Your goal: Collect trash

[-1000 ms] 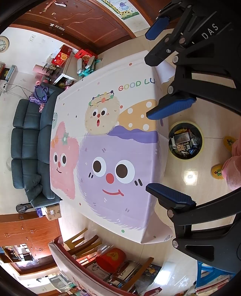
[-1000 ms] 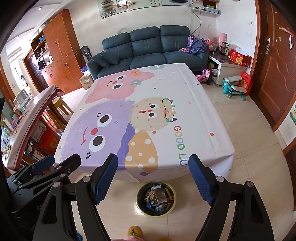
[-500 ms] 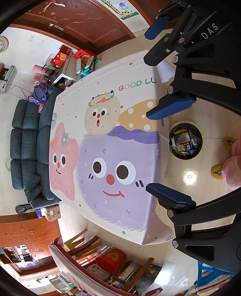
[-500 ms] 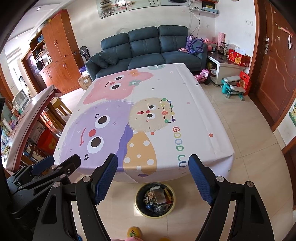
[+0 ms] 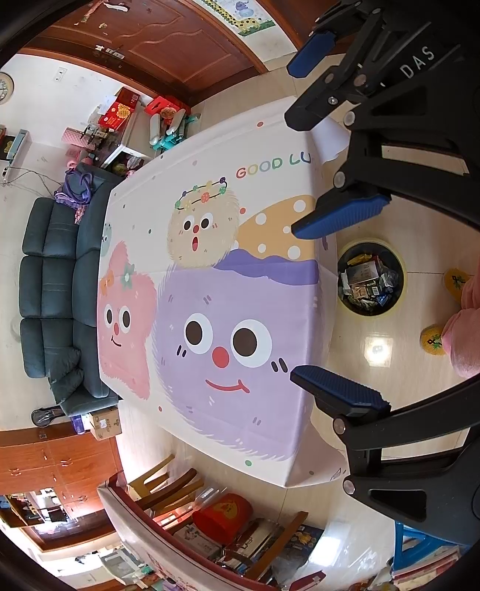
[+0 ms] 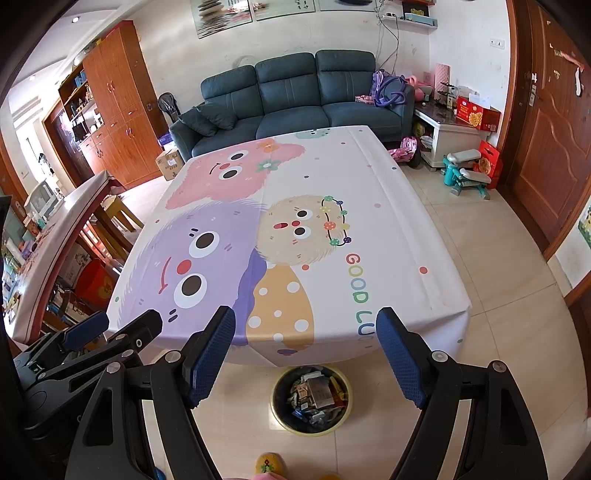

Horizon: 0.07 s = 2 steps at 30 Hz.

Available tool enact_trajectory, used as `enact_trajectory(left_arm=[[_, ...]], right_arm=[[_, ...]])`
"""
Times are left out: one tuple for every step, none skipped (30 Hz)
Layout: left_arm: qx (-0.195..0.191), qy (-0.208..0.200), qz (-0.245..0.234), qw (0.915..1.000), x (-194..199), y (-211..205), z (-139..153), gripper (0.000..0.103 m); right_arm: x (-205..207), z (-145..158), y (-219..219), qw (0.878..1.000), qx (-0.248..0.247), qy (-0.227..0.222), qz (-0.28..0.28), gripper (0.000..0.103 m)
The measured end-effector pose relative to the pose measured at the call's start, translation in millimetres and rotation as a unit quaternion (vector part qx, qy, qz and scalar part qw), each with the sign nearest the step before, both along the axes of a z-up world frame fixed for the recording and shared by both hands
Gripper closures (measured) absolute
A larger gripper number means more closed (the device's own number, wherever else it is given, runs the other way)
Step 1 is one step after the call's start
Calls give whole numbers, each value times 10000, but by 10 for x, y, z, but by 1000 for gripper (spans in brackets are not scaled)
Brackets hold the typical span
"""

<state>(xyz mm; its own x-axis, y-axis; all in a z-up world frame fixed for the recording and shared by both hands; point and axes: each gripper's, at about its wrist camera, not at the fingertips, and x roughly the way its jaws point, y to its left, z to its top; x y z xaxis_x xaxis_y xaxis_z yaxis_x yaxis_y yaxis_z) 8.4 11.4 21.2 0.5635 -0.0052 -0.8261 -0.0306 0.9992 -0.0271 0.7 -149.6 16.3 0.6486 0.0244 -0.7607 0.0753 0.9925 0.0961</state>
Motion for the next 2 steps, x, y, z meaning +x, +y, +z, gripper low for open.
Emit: enact_trajectory(left_arm=[[-3, -3, 0, 10000, 1, 0, 0, 35], [-6, -11, 2, 10000, -3, -1, 6, 35]], right_arm=[[4, -3, -4, 10000, 4, 6, -4, 23], [7, -3, -7, 10000, 7, 4, -7, 23]])
